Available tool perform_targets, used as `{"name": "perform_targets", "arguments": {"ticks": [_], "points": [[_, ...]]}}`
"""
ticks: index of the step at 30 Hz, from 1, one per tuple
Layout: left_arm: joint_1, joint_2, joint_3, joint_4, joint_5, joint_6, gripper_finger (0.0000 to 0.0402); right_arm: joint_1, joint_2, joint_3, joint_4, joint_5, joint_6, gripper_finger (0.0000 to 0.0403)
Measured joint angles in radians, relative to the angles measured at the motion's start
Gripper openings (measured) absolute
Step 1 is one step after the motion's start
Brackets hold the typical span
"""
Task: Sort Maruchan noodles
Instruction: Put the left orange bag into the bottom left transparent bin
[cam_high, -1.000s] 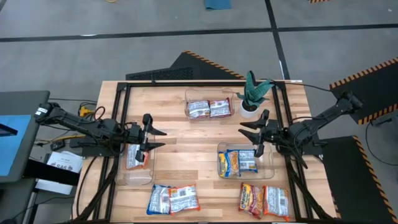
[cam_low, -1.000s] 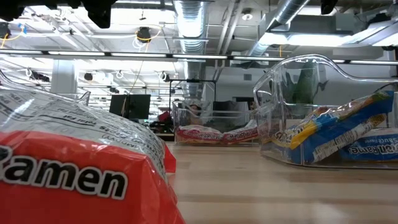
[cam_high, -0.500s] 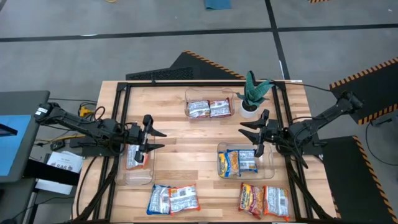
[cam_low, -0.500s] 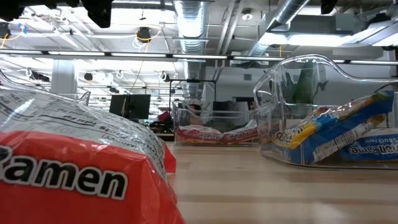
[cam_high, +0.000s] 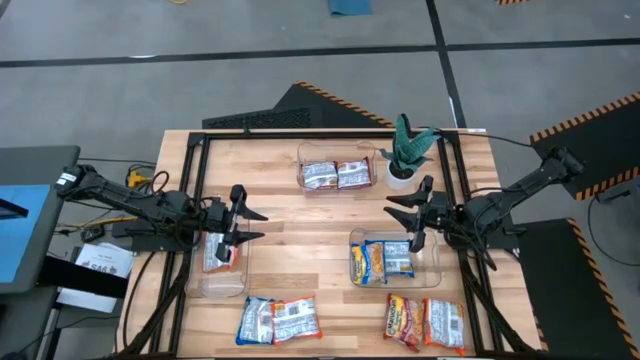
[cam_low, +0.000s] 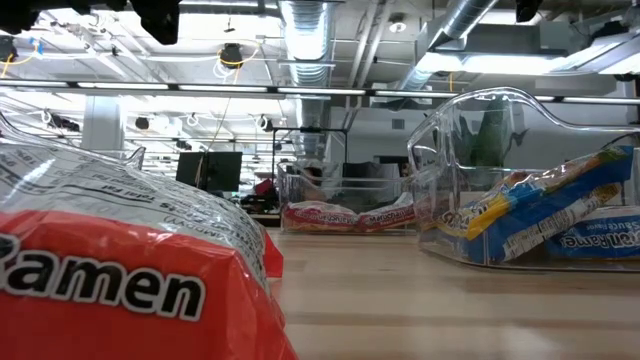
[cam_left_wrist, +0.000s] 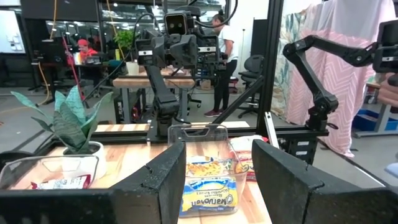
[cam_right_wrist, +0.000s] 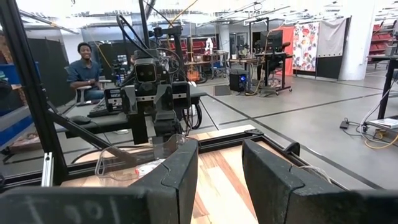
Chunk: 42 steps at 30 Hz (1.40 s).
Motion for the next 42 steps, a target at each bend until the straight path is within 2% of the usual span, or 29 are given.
{"name": "perform_targets", "arguments": {"ticks": [19, 27, 42], "points": [[0.0, -0.002, 0.0, 0.008, 0.019, -0.026, 0.0168, 0.0, 0.0, 0.0, 0.001, 0.0, 0.016, 0.0152], [0.0, -0.071, 0.0, -0.008, 0.027, -0.027, 0.0168, 0.0, 0.0, 0.0, 0.0, -0.001, 0.016, 0.0152], [0.0, -0.224, 0.0, -0.134, 0.027, -0.019, 0.0168, 0.0, 0.0, 0.0, 0.001, -0.001, 0.018, 0.0152]]}}
